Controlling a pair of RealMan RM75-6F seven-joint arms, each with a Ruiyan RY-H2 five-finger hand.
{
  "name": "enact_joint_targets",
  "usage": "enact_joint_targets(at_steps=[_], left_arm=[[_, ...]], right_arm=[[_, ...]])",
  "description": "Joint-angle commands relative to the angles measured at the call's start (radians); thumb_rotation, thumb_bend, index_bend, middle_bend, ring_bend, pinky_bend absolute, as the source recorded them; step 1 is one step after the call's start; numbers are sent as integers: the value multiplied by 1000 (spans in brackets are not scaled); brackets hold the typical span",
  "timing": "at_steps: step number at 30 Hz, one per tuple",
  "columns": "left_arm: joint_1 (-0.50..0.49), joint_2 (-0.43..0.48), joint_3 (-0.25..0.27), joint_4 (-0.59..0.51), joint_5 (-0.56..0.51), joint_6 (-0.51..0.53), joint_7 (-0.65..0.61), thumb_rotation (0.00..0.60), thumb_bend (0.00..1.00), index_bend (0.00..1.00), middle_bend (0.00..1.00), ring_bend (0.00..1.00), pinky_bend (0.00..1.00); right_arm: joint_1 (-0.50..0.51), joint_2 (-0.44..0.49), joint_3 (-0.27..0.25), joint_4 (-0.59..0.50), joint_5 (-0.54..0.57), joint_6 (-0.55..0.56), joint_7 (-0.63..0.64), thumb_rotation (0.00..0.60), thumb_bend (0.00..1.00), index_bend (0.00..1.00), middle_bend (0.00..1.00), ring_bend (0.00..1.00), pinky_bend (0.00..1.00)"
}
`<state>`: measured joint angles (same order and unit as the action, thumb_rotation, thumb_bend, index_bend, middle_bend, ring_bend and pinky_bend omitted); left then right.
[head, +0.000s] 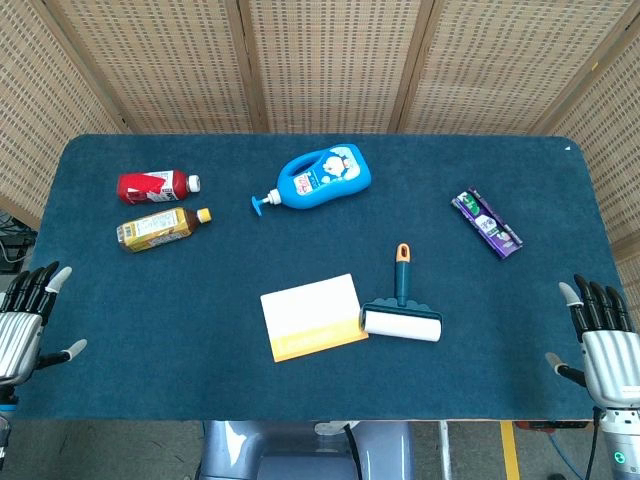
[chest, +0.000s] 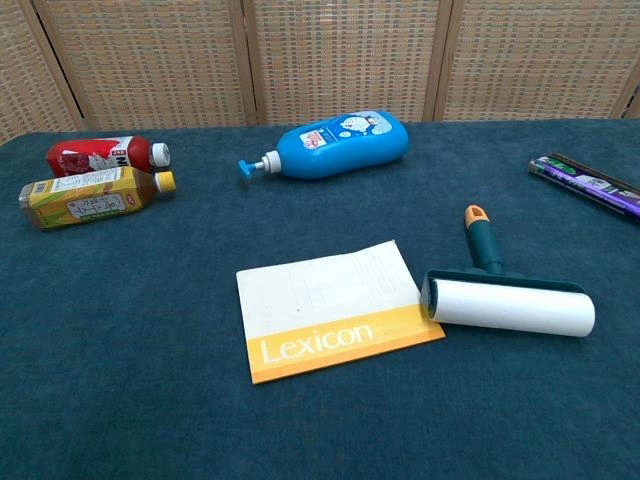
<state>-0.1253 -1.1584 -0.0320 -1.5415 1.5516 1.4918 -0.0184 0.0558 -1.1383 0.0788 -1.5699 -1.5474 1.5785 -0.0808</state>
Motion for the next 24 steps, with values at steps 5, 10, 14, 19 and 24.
enact_joint_targets(at_steps=[5,10,14,19,24], left_arm=[[-5,1,4,-5,9,-5,-6,600,0,0,0,0,0],[-60,-5,-8,-50,70,-31,-23,600,0,0,266,224,124],[-169,2,-16,-155,100,-182,-3,600,294,0,837,825,839],[-321,4,-48,-309,-17,-465,79,600,936,0,980,984,1000],[-464,-27,-104,-371,-234,-686,190,600,1000,0,988,991,1000]], right_arm=[[-1,6,-3,-8,7,-12,-4,600,0,0,0,0,0],[-1,12,4,-19,19,-15,-5,600,0,0,0,0,0],[7,12,15,-25,45,-34,-22,600,0,0,0,0,0],[15,6,30,-25,82,-54,-44,600,0,0,0,0,0],[18,0,40,-21,108,-62,-63,600,0,0,0,0,0]])
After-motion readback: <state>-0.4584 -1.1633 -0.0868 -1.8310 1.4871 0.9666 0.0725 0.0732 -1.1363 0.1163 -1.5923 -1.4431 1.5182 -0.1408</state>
